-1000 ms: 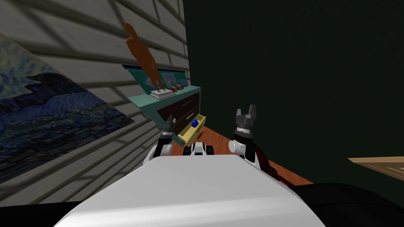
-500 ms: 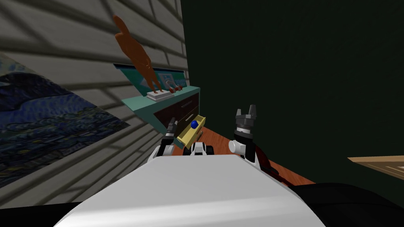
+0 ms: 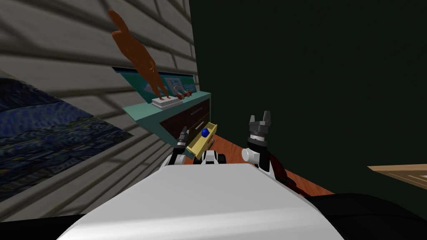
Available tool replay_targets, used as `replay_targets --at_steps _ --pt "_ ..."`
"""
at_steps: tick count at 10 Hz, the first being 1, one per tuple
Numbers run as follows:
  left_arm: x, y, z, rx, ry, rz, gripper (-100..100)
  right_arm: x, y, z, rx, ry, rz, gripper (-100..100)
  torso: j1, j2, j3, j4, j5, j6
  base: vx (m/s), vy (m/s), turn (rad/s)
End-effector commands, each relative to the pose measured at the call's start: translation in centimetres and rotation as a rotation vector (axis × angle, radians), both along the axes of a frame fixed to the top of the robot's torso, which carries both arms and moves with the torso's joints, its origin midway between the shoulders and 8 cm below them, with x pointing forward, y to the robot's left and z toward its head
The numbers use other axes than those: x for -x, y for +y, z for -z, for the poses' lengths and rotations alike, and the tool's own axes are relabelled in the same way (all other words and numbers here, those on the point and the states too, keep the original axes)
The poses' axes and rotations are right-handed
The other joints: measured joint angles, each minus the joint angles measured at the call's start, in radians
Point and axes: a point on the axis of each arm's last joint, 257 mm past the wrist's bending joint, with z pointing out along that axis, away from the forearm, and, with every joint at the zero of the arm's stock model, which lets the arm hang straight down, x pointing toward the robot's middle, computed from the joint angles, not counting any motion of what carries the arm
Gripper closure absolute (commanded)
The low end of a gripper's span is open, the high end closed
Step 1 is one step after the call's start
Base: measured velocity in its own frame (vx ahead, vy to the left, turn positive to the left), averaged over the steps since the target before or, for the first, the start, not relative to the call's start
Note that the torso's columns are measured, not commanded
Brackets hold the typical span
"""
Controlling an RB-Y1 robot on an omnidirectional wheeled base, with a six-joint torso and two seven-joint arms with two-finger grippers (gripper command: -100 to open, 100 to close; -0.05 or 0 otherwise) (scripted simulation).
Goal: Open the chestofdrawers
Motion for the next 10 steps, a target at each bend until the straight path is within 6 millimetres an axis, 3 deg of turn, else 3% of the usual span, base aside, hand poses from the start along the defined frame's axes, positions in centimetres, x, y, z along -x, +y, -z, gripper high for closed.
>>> replay_targets --at_steps 1,10 --pt "0.0 -0.1 1.7 0.005 0.027 0.002 -100 0.0 0.0 0.0 0.0 0.0 0.0 0 0.0 -0.001 -0.001 0.0 0.0 0.0 0.031 0.012 -0.019" --pt "0.6 -0.9 8.3 0.027 0.139 0.015 -100 0.0 0.0 0.0 0.0 0.0 0.0 0 0.007 -0.012 -0.005 -0.003 0.002 0.001 0.038 0.014 -0.031"
